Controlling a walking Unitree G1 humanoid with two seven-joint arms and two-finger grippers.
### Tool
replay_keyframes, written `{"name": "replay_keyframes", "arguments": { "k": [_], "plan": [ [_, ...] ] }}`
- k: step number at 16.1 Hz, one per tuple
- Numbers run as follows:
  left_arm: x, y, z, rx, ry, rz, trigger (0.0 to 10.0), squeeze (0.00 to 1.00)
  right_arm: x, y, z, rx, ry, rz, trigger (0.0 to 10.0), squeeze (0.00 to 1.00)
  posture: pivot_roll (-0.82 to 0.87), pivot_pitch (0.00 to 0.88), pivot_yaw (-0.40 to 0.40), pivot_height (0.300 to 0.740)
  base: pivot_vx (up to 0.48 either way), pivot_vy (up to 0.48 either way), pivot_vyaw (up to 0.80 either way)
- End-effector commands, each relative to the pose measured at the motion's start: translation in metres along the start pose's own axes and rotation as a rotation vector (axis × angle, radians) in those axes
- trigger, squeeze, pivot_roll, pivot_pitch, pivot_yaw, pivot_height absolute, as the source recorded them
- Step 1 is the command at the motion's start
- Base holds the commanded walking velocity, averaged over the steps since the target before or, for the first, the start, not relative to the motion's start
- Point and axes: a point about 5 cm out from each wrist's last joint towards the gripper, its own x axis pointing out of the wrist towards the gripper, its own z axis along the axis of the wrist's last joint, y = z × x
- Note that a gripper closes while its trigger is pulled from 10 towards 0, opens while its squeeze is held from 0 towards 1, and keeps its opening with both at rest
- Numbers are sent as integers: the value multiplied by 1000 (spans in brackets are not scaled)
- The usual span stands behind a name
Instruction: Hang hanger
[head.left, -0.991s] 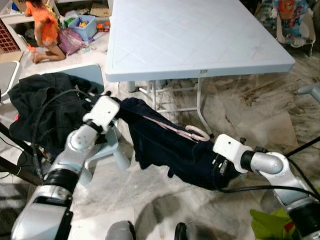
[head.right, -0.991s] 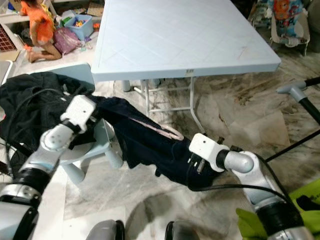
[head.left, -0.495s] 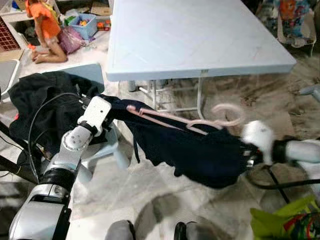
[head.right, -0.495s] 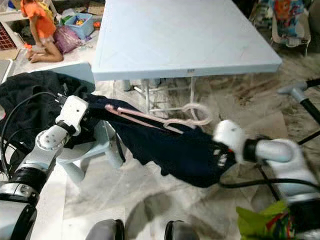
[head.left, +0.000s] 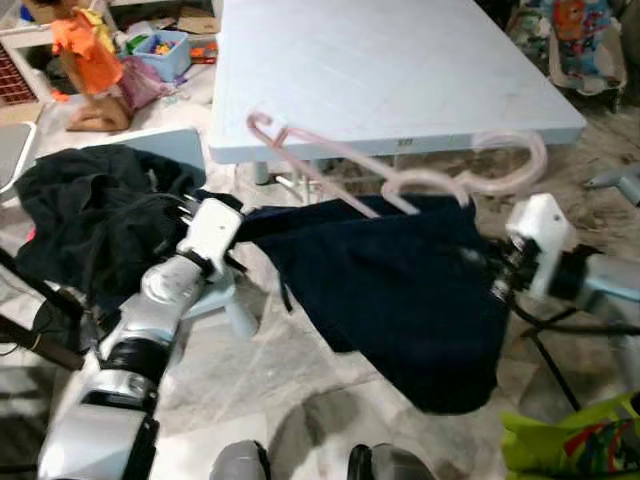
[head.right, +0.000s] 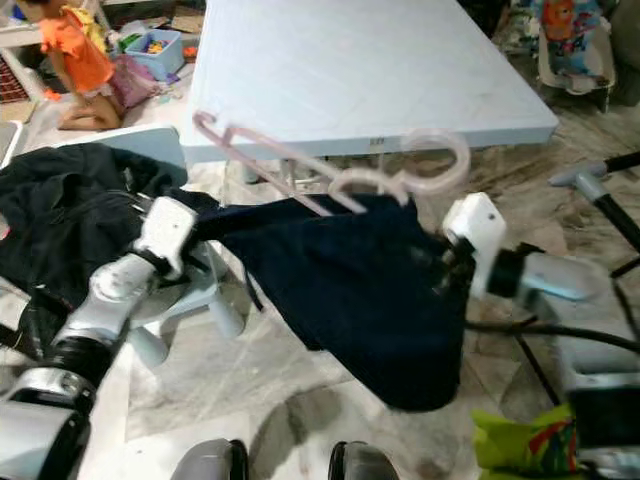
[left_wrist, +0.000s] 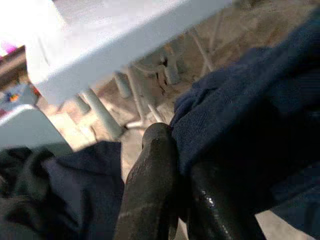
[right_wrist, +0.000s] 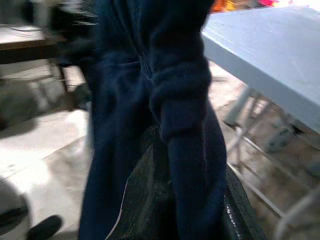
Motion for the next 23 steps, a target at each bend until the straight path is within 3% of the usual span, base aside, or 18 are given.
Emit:
{"name": "replay_keyframes", "arguments": {
  "k": [1,2,3,4,7,8,9,11,15,17,20,23],
  "plan": [
    [-9,1,-18,-14,78,-6,10000,1000,-3,-9,6,-16,-28,-81,10000,0,-70,86,11,740,0,0,0],
    [-8,-10,-18,-47,73,-73,10000,1000,1,-8,1,-13,7,-110,10000,0,-70,86,11,740,0,0,0],
    [-8,-25,-18,-25,62,-146,10000,1000,8,-13,-5,6,54,-186,10000,0,-70,86,11,740,0,0,0],
    [-8,-32,-18,6,55,-186,10000,1000,12,-16,-9,-40,96,-231,10000,0,-67,84,9,740,0,0,0],
    [-14,-52,-20,77,54,-331,10000,1000,23,-10,-18,-96,156,-231,10000,0,-69,85,9,740,0,0,0],
    [-20,-63,-21,136,52,-451,10000,1000,29,-9,-22,-140,187,-245,10000,0,-68,87,12,740,0,0,0],
    [-24,-67,-20,156,43,-503,10000,1000,33,-9,-23,-176,192,-259,10000,0,-68,87,12,740,0,0,0],
    [-23,-69,-17,170,16,-512,10000,1000,44,-8,-31,-164,184,-248,10000,0,-70,88,14,740,0,0,0],
    [-30,-76,-6,221,-43,-572,10000,1000,45,-10,-56,-268,347,-213,10000,0,-66,91,10,740,0,0,0],
    [-36,-80,-4,303,-59,-614,10000,1000,47,-11,-60,-350,412,-130,10000,0,-58,93,22,740,0,0,0],
    [-36,-71,13,325,-136,-585,10000,1000,46,0,-60,-523,482,77,10000,0,-61,96,25,740,0,0,0],
    [-36,-61,15,319,-162,-558,10000,1000,40,8,-64,-560,498,175,10000,0,-64,98,20,740,0,0,0]
  ]
}}
